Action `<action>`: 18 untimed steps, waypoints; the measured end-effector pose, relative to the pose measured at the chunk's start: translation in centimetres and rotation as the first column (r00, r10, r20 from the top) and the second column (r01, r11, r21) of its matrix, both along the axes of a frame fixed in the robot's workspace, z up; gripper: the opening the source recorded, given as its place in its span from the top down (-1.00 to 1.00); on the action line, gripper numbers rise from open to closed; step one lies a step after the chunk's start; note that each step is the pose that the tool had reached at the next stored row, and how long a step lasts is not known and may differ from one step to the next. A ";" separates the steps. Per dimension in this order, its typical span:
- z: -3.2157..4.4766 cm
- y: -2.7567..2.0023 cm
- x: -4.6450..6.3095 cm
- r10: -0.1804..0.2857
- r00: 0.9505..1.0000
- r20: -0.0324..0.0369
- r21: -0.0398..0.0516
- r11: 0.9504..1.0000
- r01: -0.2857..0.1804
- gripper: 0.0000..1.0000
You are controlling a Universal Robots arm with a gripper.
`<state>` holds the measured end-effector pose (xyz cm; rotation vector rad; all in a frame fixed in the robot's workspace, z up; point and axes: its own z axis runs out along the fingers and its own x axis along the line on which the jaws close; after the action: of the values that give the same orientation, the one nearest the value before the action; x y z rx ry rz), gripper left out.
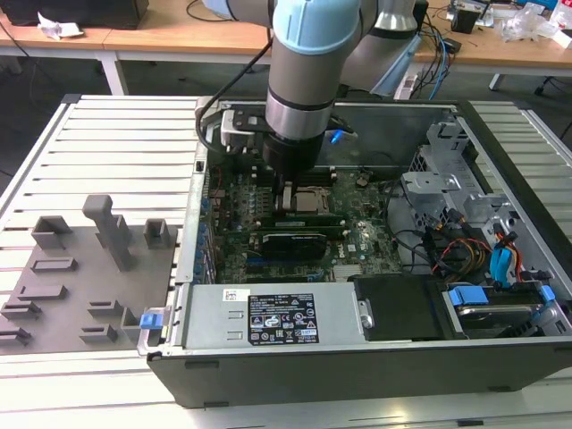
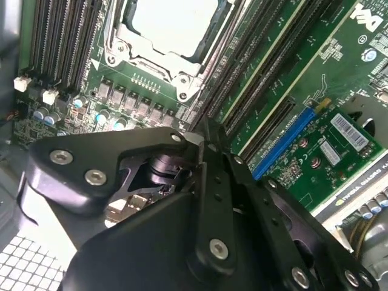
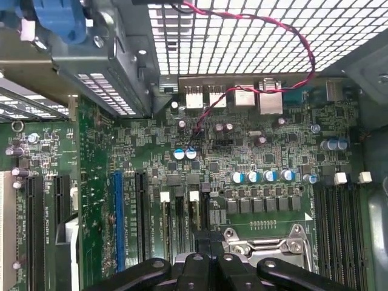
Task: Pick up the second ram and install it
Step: 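Press down the second ram until it locks into place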
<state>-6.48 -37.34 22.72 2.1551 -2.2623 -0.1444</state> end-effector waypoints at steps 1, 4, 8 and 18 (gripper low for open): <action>0.37 0.02 0.0 0.000 1.000 0.002 0.007 1.000 0.000 0.79; 1.71 -0.02 0.1 0.000 1.000 0.000 0.009 1.000 0.000 0.79; 1.73 -0.03 1.4 0.000 1.000 -0.011 0.012 1.000 0.000 0.79; 3.21 0.29 4.6 0.000 1.000 -0.027 0.012 1.000 0.000 0.79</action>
<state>-1.90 -37.06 25.93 2.1448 -2.2531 -0.1870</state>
